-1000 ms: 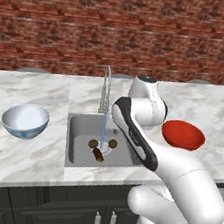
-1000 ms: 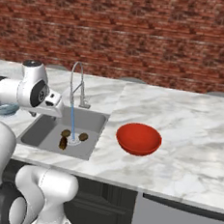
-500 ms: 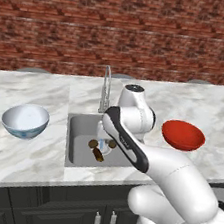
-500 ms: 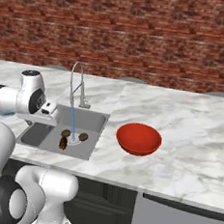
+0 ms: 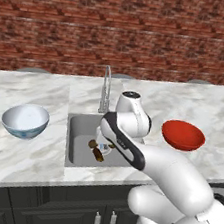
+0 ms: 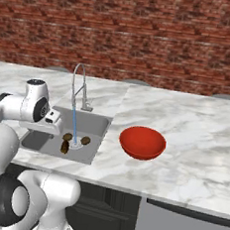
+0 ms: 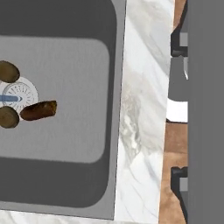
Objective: Pick the kiwis from the sink and place them in one bowl. Place the sweet potato in the other bowl. Then turn off the sink faucet.
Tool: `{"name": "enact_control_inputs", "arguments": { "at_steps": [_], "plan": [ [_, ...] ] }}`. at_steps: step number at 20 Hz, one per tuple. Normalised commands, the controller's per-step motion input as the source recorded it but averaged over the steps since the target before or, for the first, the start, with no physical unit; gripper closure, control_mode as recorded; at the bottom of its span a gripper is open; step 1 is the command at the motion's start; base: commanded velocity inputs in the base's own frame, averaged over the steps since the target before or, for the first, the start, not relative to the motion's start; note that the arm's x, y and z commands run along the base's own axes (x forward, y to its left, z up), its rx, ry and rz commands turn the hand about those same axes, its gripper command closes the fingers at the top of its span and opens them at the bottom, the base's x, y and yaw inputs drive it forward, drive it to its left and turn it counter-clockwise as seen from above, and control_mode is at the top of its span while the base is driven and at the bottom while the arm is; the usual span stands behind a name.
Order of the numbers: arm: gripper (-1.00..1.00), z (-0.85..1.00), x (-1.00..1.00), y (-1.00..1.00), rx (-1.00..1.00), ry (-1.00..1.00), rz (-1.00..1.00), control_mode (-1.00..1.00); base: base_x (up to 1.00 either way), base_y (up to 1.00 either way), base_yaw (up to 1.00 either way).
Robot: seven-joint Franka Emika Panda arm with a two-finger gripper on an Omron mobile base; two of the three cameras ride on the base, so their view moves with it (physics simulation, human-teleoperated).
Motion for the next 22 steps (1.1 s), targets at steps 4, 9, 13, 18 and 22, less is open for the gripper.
{"name": "enact_control_inputs", "arguments": {
  "at_steps": [4,9,13,18,22],
  "plan": [
    [-1.00,-0.22,0.22,0.00,0.00,0.00,0.00,-1.00,0.00,0.00,0.00],
    [-1.00,-0.19,0.23,0.00,0.00,0.00,0.00,-1.00,0.00,0.00,0.00],
    [-1.00,-0.19,0.18,0.00,0.00,-0.02,0.00,-1.00,0.00,0.00,0.00],
    [-1.00,-0.18,0.15,0.00,0.00,-0.05,0.00,-1.00,0.00,0.00,0.00],
    [-1.00,-0.10,0.15,0.03,0.00,-0.04,0.00,-1.00,0.00,0.00,0.00]
  ]
}}
